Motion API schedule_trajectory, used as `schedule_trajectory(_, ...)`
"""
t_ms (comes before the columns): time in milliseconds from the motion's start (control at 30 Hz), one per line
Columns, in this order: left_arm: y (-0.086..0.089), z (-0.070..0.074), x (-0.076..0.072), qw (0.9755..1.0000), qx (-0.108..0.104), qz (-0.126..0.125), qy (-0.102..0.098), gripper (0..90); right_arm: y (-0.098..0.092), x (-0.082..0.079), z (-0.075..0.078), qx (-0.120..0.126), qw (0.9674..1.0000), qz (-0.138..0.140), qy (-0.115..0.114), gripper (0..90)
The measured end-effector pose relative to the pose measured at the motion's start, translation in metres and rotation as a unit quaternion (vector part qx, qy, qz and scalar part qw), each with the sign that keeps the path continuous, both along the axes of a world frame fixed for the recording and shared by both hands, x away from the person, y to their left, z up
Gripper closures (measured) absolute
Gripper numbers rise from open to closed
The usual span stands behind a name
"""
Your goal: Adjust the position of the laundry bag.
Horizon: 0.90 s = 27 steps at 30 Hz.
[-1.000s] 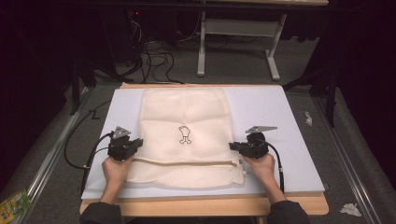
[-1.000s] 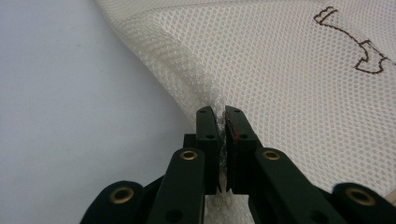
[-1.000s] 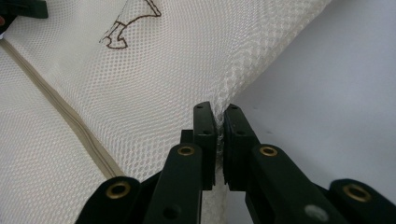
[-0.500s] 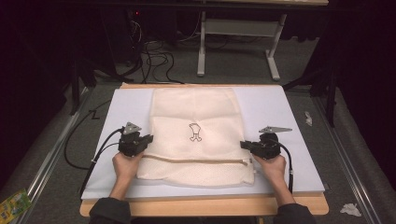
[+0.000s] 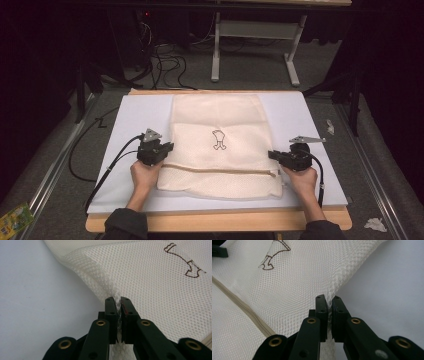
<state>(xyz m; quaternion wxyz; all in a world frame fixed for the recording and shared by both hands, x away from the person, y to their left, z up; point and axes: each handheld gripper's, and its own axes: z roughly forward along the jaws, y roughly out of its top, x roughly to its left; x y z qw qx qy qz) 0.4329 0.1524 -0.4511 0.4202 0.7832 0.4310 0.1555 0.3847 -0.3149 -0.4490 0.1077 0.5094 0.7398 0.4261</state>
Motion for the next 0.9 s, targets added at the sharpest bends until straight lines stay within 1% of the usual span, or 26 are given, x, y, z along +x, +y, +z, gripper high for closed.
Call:
schedule_trajectory(67, -0.003, 0.000, -0.001, 1.0000, 0.007, -0.002, -0.004, 85.5, -0.002, -0.001, 0.000, 0.000, 1.0000, -0.002, 0.000, 86.6)
schedule_trajectory(133, -0.004, 0.000, -0.001, 1.0000, 0.006, -0.004, -0.004, 85.4, -0.003, -0.001, 0.000, -0.001, 1.0000, -0.002, -0.001, 86.6)
schedule_trajectory(233, -0.007, 0.000, 0.000, 0.9999, 0.006, -0.011, -0.001, 85.1, -0.005, -0.003, 0.002, -0.009, 0.9999, -0.005, 0.000, 86.7)
schedule_trajectory(300, -0.009, -0.001, 0.000, 0.9999, 0.010, -0.013, -0.002, 85.0, -0.007, -0.005, 0.004, -0.013, 0.9999, -0.007, -0.001, 86.6)
schedule_trajectory(367, -0.010, -0.002, 0.001, 0.9998, 0.013, -0.013, -0.002, 84.6, -0.011, -0.004, 0.002, -0.012, 0.9999, -0.010, 0.002, 86.6)
schedule_trajectory(433, -0.012, -0.004, 0.000, 0.9998, 0.018, -0.012, -0.003, 84.5, -0.011, -0.003, 0.001, -0.012, 0.9999, -0.011, 0.003, 86.6)
schedule_trajectory(467, -0.012, -0.006, -0.001, 0.9996, 0.025, -0.013, -0.002, 84.0, -0.011, -0.003, -0.002, -0.011, 0.9998, -0.013, 0.006, 86.5)
schedule_trajectory(533, -0.012, -0.006, -0.001, 0.9994, 0.031, -0.014, 0.000, 83.5, -0.010, -0.003, -0.002, -0.015, 0.9998, -0.014, 0.008, 86.5)
schedule_trajectory(633, -0.011, -0.005, -0.001, 0.9995, 0.030, -0.012, 0.000, 83.1, -0.010, -0.003, -0.002, -0.017, 0.9998, -0.011, 0.008, 86.3)
schedule_trajectory(767, -0.011, -0.006, -0.001, 0.9994, 0.032, -0.011, -0.001, 82.7, -0.010, -0.003, -0.004, -0.020, 0.9997, -0.009, 0.015, 86.1)
schedule_trajectory(800, -0.012, -0.009, -0.002, 0.9993, 0.035, -0.012, 0.000, 82.3, -0.009, -0.003, -0.005, -0.025, 0.9995, -0.010, 0.016, 86.1)
schedule_trajectory(833, -0.012, -0.010, -0.002, 0.9994, 0.033, -0.012, 0.002, 81.9, -0.009, -0.003, -0.005, -0.031, 0.9993, -0.011, 0.020, 86.1)
schedule_trajectory(900, -0.011, -0.010, -0.002, 0.9995, 0.030, -0.014, 0.006, 81.6, -0.008, -0.003, -0.005, -0.033, 0.9992, -0.011, 0.019, 86.1)
